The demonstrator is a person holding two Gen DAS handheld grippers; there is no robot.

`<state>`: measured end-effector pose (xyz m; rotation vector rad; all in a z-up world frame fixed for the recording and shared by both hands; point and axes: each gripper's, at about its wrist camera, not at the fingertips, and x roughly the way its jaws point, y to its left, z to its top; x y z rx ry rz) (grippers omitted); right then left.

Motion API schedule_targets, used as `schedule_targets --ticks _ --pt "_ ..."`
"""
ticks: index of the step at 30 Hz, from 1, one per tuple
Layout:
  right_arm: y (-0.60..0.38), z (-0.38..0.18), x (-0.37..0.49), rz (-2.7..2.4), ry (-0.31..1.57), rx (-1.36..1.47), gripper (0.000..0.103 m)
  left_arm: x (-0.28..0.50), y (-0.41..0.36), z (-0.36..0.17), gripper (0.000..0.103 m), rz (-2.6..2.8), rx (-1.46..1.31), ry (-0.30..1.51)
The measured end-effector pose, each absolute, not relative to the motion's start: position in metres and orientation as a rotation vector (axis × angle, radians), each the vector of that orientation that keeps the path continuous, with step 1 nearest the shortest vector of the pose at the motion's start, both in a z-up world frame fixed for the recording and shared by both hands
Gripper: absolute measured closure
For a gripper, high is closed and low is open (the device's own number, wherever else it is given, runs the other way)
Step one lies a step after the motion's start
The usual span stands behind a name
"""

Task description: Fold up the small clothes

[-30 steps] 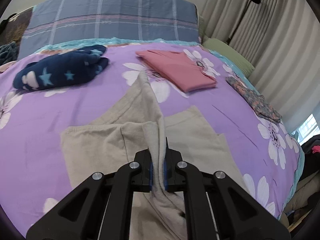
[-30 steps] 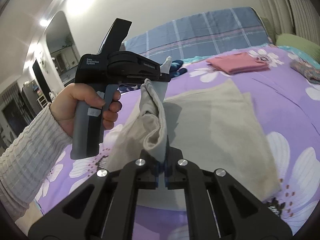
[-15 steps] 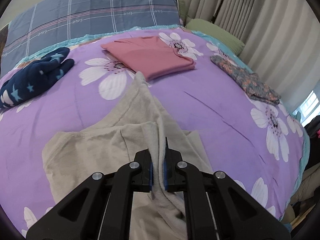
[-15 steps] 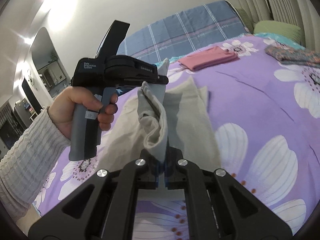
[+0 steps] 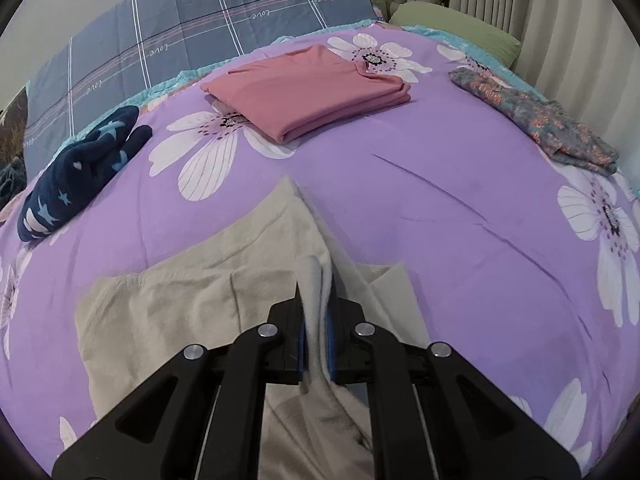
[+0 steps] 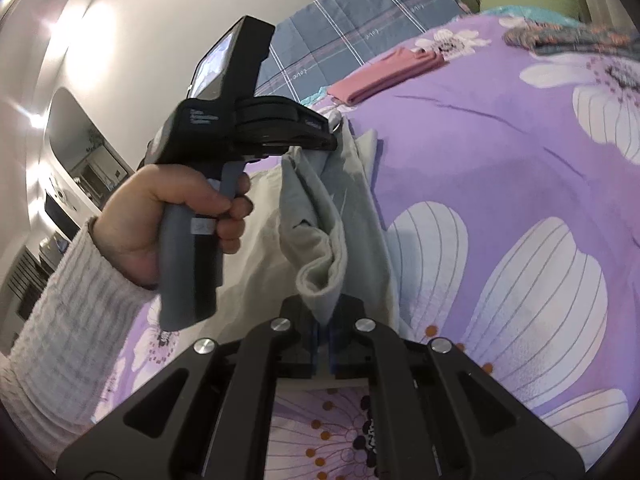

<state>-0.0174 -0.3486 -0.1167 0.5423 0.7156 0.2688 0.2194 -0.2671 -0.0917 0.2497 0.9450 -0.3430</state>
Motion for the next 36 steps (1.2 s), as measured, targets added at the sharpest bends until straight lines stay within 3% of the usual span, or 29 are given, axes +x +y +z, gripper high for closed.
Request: schedule_targets --ticks 2,4,7,10,14,17,19,20,22,23,24,32,36 --pt "-0.353 -0.118 -0.017 0.273 0.723 0.568 0.100 0.219 -0.268 -0.090 0.092 -0.359 0.233 0.937" --pt "-0.357 -0.119 -0.019 0.288 0.733 0.598 0.100 0.214 -0.265 -0.079 0.068 -0.419 0.197 0.909" --pt "-0.362 -0.122 -0.020 0.311 0.747 0.638 0.100 0.193 -0.255 -0.054 0.049 -0.452 0.201 0.820" --pt "-0.365 -0.128 -0.021 0.329 0.770 0.669 0.100 0.165 -0.231 -0.032 0.041 -0.452 0.244 0.739" --pt "-0.365 -0.129 -0.025 0.346 0.778 0.682 0.099 0.119 -0.180 -0.033 0.037 -0.473 0.254 0.746" --pt "-0.364 -0.126 -0.026 0.347 0.783 0.676 0.091 0.076 -0.147 -0.049 0.037 -0.466 0.283 0.777" --pt "-0.363 -0.125 -0.023 0.361 0.798 0.674 0.074 0.046 -0.127 -0.059 0.037 -0.463 0.272 0.791" --pt "-0.362 -0.124 -0.018 0.364 0.803 0.671 0.074 0.034 -0.120 -0.063 0.037 -0.469 0.254 0.801" --pt "-0.357 -0.123 -0.014 0.352 0.815 0.646 0.075 0.009 -0.109 -0.073 0.036 -0.484 0.233 0.818" --pt "-0.355 -0.123 -0.012 0.337 0.822 0.632 0.081 -0.001 -0.106 -0.077 0.036 -0.485 0.239 0.819" --pt "-0.354 -0.123 -0.009 0.318 0.829 0.621 0.097 -0.009 -0.104 -0.081 0.036 -0.484 0.251 0.817" --pt "-0.361 -0.088 -0.015 0.321 0.719 0.640 0.098 -0.017 -0.093 -0.112 0.036 -0.316 0.367 0.817" --pt "-0.363 -0.108 -0.012 0.227 0.808 0.603 0.098 -0.016 -0.077 -0.113 0.034 -0.297 0.342 0.809"
